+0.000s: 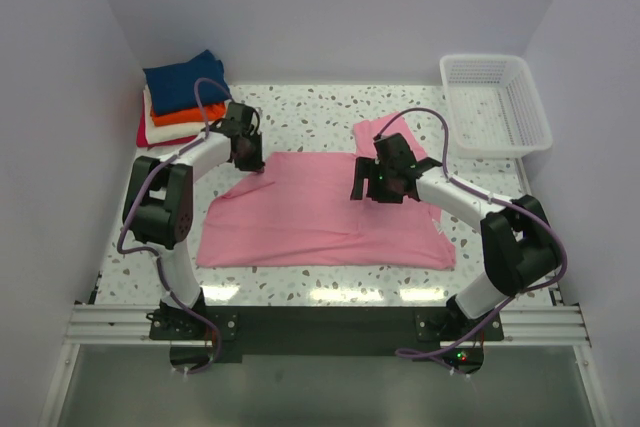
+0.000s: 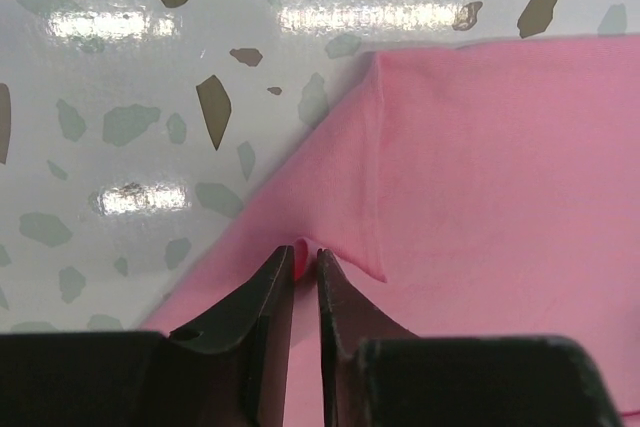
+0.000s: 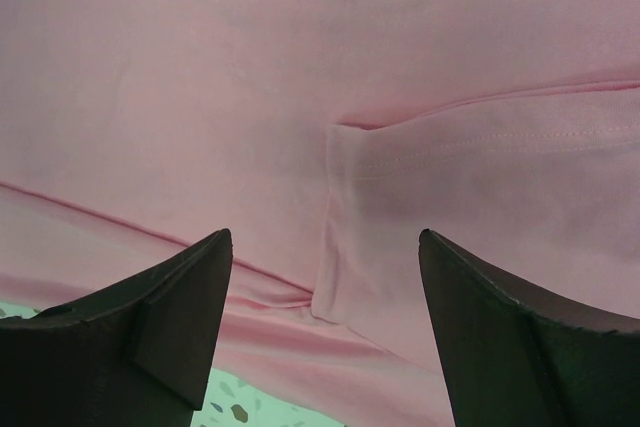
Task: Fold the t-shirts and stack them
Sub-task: Fold the tshirt
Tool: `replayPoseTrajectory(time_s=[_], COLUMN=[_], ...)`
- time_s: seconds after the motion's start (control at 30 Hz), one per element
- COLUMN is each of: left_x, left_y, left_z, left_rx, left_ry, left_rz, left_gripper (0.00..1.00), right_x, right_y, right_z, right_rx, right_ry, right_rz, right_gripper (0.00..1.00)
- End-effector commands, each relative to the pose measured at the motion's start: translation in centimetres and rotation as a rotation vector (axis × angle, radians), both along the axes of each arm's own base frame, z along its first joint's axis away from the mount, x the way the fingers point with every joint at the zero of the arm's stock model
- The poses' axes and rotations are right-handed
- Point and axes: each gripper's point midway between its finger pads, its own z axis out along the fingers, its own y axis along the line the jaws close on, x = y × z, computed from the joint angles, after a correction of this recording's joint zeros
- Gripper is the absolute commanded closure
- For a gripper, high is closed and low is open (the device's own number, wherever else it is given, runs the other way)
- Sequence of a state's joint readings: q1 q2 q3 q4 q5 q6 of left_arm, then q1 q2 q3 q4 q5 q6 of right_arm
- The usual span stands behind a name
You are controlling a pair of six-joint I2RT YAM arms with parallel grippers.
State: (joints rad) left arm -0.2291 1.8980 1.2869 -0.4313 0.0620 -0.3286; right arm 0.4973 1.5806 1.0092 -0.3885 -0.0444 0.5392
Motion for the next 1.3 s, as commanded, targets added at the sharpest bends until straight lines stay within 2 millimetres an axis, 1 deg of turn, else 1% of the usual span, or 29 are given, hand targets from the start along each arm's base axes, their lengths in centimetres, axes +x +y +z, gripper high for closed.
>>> replayPoseTrajectory(time_s=[0.0, 0.03, 0.1, 0.13, 0.2, 0.23, 0.27, 0.3, 0.37, 0.43, 0.47, 0.5, 0.53, 0.57, 0.6, 0.63, 0.67, 0.7, 0.73, 0.77, 0.83, 0.87, 0.93, 0.97, 1.07, 1.13, 1.17, 1.23, 1.27], left_x=[1.6, 1.6, 1.6, 1.6, 1.9, 2.0, 2.3, 2.4, 3.0, 3.6, 3.8, 4.3, 4.8, 5.1, 5.5, 5.9, 6.2, 6.4, 6.7, 6.9, 7.3, 7.7, 8.0, 8.1, 8.3, 8.2, 8.2, 8.3, 8.3], left_y=[-0.2, -0.2, -0.2, 0.0, 0.3, 0.6, 1.0, 1.4, 2.5, 3.6, 3.9, 4.5, 5.1, 5.4, 5.6, 6.0, 6.4, 6.6, 6.8, 7.4, 8.0, 8.5, 9.2, 9.5, 10.7, 11.2, 11.2, 11.5, 11.6], left_z=[2.1, 2.1, 2.4, 2.4, 3.0, 3.2, 3.7, 3.9, 4.6, 5.2, 5.6, 5.9, 6.3, 6.3, 6.5, 6.6, 6.3, 6.2, 6.3, 6.1, 6.1, 6.3, 6.5, 6.4, 6.5, 6.3, 6.3, 6.3, 5.9], left_rx=[-0.021, -0.021, -0.021, -0.02, -0.015, -0.013, -0.006, 0.0, 0.02, 0.022, 0.019, 0.034, 0.035, 0.037, 0.041, 0.045, 0.06, 0.067, 0.072, 0.094, 0.109, 0.121, 0.141, 0.152, 0.184, 0.198, 0.198, 0.204, 0.211], left_ry=[-0.073, -0.072, -0.076, -0.078, -0.093, -0.098, -0.112, -0.118, -0.14, -0.161, -0.173, -0.196, -0.211, -0.218, -0.232, -0.242, -0.24, -0.243, -0.25, -0.251, -0.269, -0.293, -0.313, -0.315, -0.326, -0.328, -0.333, -0.337, -0.329], left_rz=[-0.017, -0.017, -0.018, -0.013, -0.001, 0.006, 0.019, 0.029, 0.065, 0.099, 0.108, 0.13, 0.149, 0.156, 0.164, 0.176, 0.189, 0.197, 0.211, 0.234, 0.273, 0.294, 0.329, 0.343, 0.408, 0.435, 0.436, 0.444, 0.447], left_gripper=[0.81, 0.85, 0.89, 0.95, 1.0, 1.0, 1.0, 1.0, 1.0, 1.0, 1.0, 1.0, 1.0, 1.0, 1.0, 1.0, 1.0, 1.0, 1.0, 1.0, 1.0, 1.0, 1.0, 1.0, 1.0, 1.0, 1.0, 1.0, 1.0], right_x=[0.7, 0.6, 0.7, 0.6, 1.0, 1.1, 1.7, 2.0, 3.5, 4.8, 6.1, 7.0, 8.1, 9.4, 10.4, 11.3, 12.8, 13.8, 14.7, 16.2, 17.8, 19.0, 20.5, 21.8, 23.9, 25.1, 25.9, 26.9, 27.6], right_y=[0.1, 0.1, 0.1, 0.1, 0.0, -0.1, -0.1, -0.3, -0.5, -1.1, -1.5, -1.7, -2.6, -2.7, -2.9, -3.1, -3.9, -4.2, -4.7, -5.3, -6.0, -6.5, -7.1, -7.6, -8.8, -9.3, -9.7, -10.5, -10.6], right_z=[1.2, 1.2, 1.2, 1.2, 1.5, 1.5, 2.1, 2.3, 3.7, 4.0, 5.0, 5.0, 5.2, 6.0, 6.4, 5.3, 6.1, 5.8, 4.6, 5.2, 4.9, 4.3, 3.8, 3.5, 2.7, 2.7, 3.2, 2.1, 2.6], right_rx=[0.021, 0.02, 0.02, 0.018, 0.01, -0.002, -0.009, -0.028, -0.042, -0.066, -0.064, -0.067, -0.065, -0.056, -0.045, -0.046, -0.044, -0.05, -0.07, -0.089, -0.121, -0.15, -0.173, -0.19, -0.232, -0.25, -0.264, -0.311, -0.321], right_ry=[-0.049, -0.048, -0.05, -0.047, -0.057, -0.055, -0.073, -0.076, -0.123, -0.141, -0.167, -0.177, -0.189, -0.214, -0.23, -0.213, -0.239, -0.244, -0.226, -0.254, -0.277, -0.284, -0.297, -0.305, -0.323, -0.345, -0.367, -0.368, -0.386], right_rz=[-0.014, -0.012, -0.013, -0.012, -0.016, -0.018, -0.016, -0.016, -0.017, -0.03, -0.039, -0.044, -0.067, -0.069, -0.075, -0.076, -0.091, -0.096, -0.105, -0.109, -0.119, -0.124, -0.141, -0.153, -0.184, -0.201, -0.207, -0.228, -0.232], right_gripper=[0.22, 0.22, 0.22, 0.22, 0.22, 0.22, 0.22, 0.22, 0.22, 0.22, 0.22, 0.22, 0.22, 0.22, 0.22, 0.22, 0.22, 0.22, 0.23, 0.23, 0.23, 0.23, 0.23, 0.24, 0.28, 0.29, 0.29, 0.3, 0.31])
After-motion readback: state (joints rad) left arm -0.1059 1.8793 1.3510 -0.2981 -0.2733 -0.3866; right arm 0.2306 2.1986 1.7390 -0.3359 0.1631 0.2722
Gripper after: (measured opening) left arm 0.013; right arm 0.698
